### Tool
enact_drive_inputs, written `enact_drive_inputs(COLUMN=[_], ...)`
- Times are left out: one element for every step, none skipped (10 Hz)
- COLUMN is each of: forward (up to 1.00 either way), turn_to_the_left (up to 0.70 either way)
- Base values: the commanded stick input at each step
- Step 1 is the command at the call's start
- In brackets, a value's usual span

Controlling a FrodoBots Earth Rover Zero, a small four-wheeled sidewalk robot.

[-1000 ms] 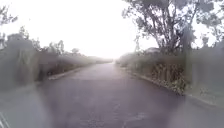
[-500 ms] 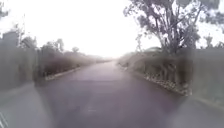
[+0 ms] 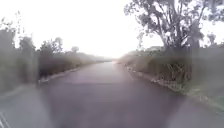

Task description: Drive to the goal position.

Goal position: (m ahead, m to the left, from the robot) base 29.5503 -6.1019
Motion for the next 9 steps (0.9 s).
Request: enact_drive_inputs(forward=[0.7, 0.7, 0.7, 0.7, 0.7, 0.7, 0.7, 0.7, 0.7], turn_to_the_left=[0.0, 0.0, 0.0, 0.0, 0.0, -0.01, -0.07, -0.12, -0.14])
